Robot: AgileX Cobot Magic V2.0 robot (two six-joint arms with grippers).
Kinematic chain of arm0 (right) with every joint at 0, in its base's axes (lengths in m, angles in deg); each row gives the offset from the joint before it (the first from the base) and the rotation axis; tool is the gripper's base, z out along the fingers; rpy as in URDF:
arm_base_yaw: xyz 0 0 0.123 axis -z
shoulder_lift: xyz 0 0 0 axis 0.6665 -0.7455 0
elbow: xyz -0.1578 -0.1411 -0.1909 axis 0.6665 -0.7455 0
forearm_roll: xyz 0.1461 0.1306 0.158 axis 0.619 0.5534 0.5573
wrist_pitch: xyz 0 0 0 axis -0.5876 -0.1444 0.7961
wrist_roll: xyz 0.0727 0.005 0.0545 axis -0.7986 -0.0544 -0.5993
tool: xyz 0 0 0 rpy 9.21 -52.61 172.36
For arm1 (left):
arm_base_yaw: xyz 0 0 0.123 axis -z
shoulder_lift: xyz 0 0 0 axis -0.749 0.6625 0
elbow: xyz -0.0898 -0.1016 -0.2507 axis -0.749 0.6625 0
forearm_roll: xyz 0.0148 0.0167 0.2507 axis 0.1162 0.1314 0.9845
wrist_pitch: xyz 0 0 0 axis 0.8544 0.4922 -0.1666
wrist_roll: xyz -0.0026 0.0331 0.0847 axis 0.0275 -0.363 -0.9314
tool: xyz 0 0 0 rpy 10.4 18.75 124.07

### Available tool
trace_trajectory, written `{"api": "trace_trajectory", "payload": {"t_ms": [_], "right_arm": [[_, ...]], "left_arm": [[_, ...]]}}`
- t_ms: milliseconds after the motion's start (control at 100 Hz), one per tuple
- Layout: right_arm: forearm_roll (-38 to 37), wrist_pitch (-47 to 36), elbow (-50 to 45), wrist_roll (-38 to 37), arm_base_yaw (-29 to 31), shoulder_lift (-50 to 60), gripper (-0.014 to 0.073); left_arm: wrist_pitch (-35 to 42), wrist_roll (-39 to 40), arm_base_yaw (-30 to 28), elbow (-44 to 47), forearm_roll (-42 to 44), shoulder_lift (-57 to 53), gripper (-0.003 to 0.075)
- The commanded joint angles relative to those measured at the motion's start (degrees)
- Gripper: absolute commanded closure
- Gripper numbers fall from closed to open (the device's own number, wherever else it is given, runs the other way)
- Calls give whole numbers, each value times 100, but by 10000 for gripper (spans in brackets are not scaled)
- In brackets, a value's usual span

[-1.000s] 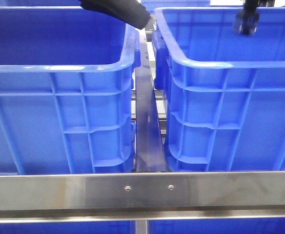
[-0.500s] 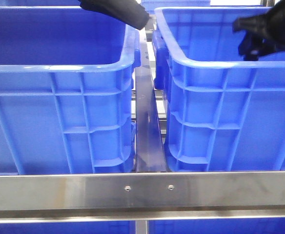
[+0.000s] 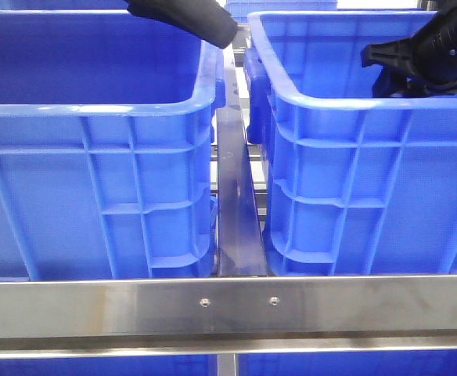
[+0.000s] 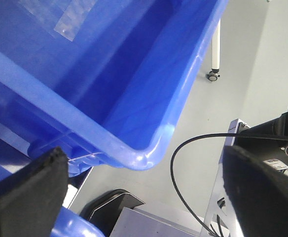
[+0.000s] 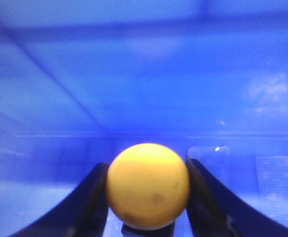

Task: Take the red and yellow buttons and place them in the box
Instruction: 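Move the right gripper with the yellow button down into the empty bin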

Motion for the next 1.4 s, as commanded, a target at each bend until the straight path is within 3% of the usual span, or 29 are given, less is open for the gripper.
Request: {"api": "trace_trajectory", "payload": {"t_ms": [0, 1100, 1170, 1320, 1390], "right_arm": [[36, -53, 209, 47, -6, 286, 415], [36, 313, 209, 47, -6, 191, 385], [36, 340, 209, 47, -6, 191, 347], [36, 376, 209, 47, -6, 191, 182], [36, 376, 209, 47, -6, 191, 156]], "left_arm": [[114, -22, 55, -181, -311, -225, 122], [114, -22, 55, -181, -311, -225, 122], [114, -22, 55, -181, -311, -225, 122], [114, -22, 55, -181, -311, -225, 122], [114, -22, 55, -181, -311, -225, 122]]}}
